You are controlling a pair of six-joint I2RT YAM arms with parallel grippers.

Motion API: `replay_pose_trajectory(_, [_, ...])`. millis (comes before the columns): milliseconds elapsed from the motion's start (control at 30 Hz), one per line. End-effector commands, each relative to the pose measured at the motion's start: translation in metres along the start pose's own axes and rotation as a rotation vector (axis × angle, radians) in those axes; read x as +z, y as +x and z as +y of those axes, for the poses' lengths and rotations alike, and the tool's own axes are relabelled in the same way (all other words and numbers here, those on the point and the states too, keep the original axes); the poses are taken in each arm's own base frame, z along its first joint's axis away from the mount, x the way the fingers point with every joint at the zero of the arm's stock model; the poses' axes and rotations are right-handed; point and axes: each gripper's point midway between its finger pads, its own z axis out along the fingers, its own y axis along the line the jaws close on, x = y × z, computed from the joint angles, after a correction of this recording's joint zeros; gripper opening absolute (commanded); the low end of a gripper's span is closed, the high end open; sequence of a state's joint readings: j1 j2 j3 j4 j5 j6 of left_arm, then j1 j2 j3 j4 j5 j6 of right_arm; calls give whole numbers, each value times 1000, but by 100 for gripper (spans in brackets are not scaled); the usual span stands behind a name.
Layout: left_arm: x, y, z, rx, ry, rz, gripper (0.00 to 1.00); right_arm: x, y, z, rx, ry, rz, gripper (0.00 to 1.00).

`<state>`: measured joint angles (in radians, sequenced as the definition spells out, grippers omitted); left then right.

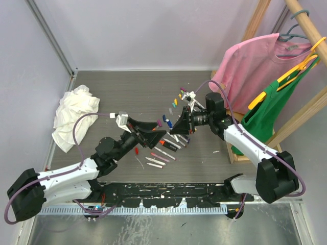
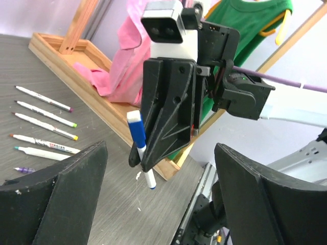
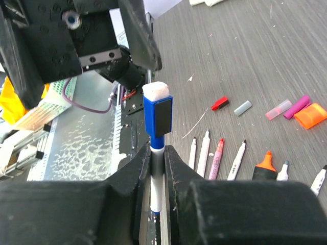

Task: Open the pen caps
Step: Open the pen cap from the pen.

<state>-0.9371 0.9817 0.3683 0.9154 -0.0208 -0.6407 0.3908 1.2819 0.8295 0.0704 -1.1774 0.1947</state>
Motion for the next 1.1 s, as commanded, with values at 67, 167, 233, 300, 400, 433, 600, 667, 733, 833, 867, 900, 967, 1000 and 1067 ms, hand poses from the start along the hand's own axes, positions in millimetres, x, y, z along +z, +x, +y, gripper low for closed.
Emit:
replay_pose_trajectory(67, [6,-14,8,-145,-151,35,87,-2,-10,15,-89,-66,18,1])
replay_pose_trajectory(167, [14,-12,18,-202,-261,74,83,-2,-9,13,-87,-59,19,1])
replay_pose_trajectory(233, [21,-5,22,-230,-290,105,76,-2,-9,12,-86,-55,19,1])
replay_pose_trajectory(300, [27,0,22,-244,-289,121,72,-2,-9,11,-85,-53,20,1])
replay_pose_trajectory(400, [37,4,21,-254,-278,130,62,-2,-9,10,-82,-48,22,1])
replay_pose_trajectory(433, [39,5,21,-255,-279,135,59,-1,-8,11,-80,-48,23,1])
replay_pose_trajectory(600, [45,10,25,-261,-297,150,49,-1,-9,11,-80,-48,23,1])
replay_pose_trajectory(667, [46,11,27,-263,-304,151,47,-1,-9,10,-77,-46,24,1])
replay_pose_trajectory(733, [48,12,28,-263,-312,153,46,-1,-8,10,-73,-44,26,1])
replay_pose_trajectory(833, [49,13,29,-263,-314,158,37,-1,-8,9,-71,-42,27,1])
replay_pose_trajectory(867, [50,14,29,-262,-314,161,35,-1,-8,9,-69,-41,27,1])
replay_pose_trajectory(900, [51,14,28,-263,-312,164,32,-1,-8,8,-68,-39,28,1])
replay_pose_trajectory(967, [52,17,28,-266,-310,174,29,-1,-8,9,-69,-37,28,1])
replay_pose_trajectory(1000, [53,17,27,-267,-307,177,28,0,-7,8,-67,-35,29,1])
replay_pose_trajectory(1067, [54,19,26,-270,-301,186,23,0,-7,7,-65,-31,30,1])
